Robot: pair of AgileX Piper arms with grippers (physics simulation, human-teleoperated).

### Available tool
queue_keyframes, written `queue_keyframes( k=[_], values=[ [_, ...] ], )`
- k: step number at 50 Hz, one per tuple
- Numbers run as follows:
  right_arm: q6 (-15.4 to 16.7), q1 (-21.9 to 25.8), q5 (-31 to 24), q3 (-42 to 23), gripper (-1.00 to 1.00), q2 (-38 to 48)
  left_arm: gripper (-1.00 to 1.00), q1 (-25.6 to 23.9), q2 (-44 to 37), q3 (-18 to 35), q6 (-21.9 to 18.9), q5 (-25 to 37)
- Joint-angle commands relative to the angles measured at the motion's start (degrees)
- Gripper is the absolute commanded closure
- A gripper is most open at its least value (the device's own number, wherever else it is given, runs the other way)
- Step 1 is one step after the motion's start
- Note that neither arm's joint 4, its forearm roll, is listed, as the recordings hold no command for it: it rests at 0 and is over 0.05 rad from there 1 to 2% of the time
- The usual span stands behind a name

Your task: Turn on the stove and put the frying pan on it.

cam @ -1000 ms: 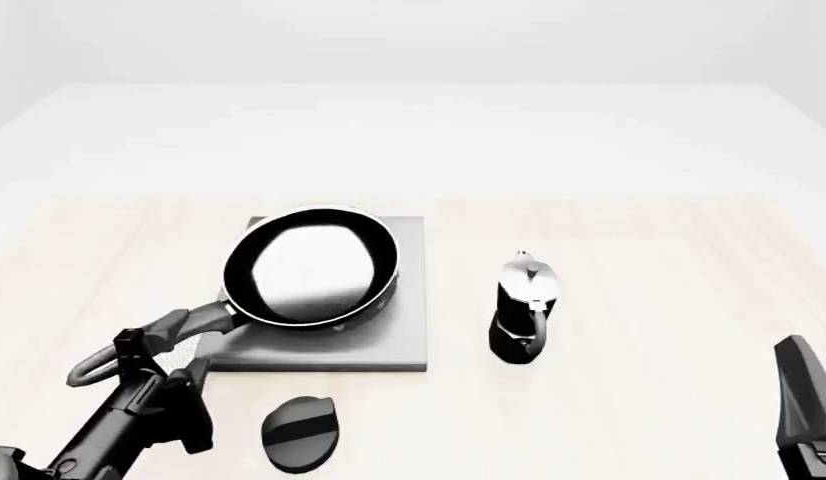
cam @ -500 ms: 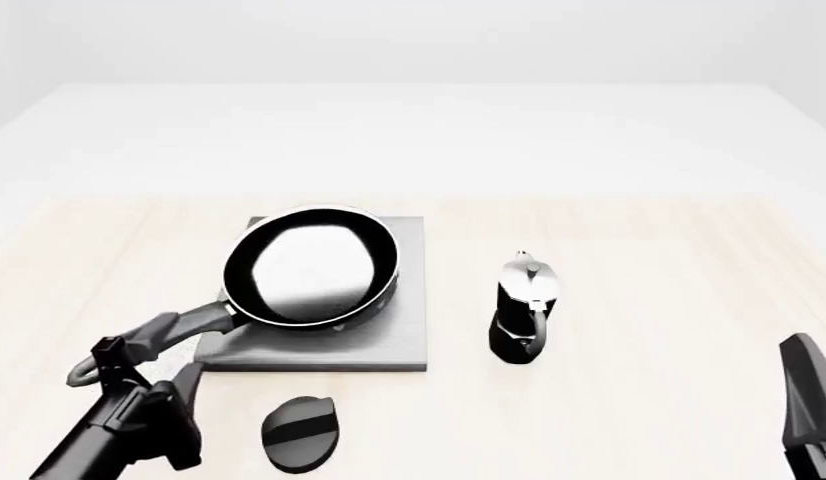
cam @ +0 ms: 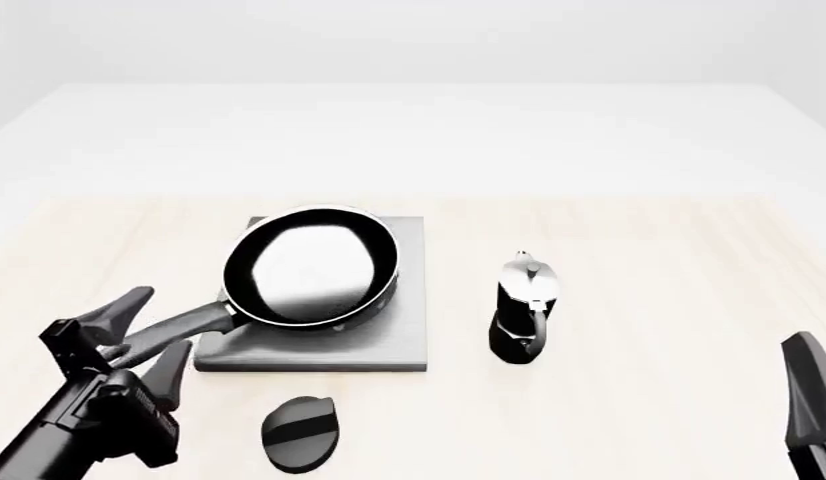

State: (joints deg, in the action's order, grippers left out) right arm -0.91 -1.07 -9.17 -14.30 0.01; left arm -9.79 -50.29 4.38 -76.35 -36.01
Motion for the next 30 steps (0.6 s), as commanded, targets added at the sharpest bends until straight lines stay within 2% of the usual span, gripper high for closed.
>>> queue_keyframes(
  k=[1, 4, 10, 12, 19, 25, 30],
  values=[
    [0.06, 0.4, -0.15, -0.31, -1.0, 0.0, -1.0, -0.16, 9.23, 2.58, 1.88, 9.23],
    [0.16, 0.45, -0.37, -0.55, -1.0, 0.0, -1.0, 0.57, 10.82, 3.8, 2.9, 11.3],
    [0.17, 0.63, -0.78, -1.08, -1.0, 0.0, -1.0, 1.84, 16.99, 7.39, 8.87, 19.19],
    [0.25, 0.73, -0.71, -1.01, -1.0, 0.0, -1.0, 1.79, 17.96, 7.09, 8.74, 19.51],
    [0.35, 1.04, -1.03, -1.56, -1.0, 0.0, -1.0, 2.84, 25.35, 11.81, 14.59, 28.4],
    [0.35, 1.18, -1.2, -1.97, -1.0, 0.0, -1.0, 3.45, 28.07, 13.51, 17.07, 32.21],
    [0.35, 1.3, -1.36, -2.48, -1.0, 0.0, -1.0, 4.52, 31.96, 16.8, 22.53, 37.63]
  ],
)
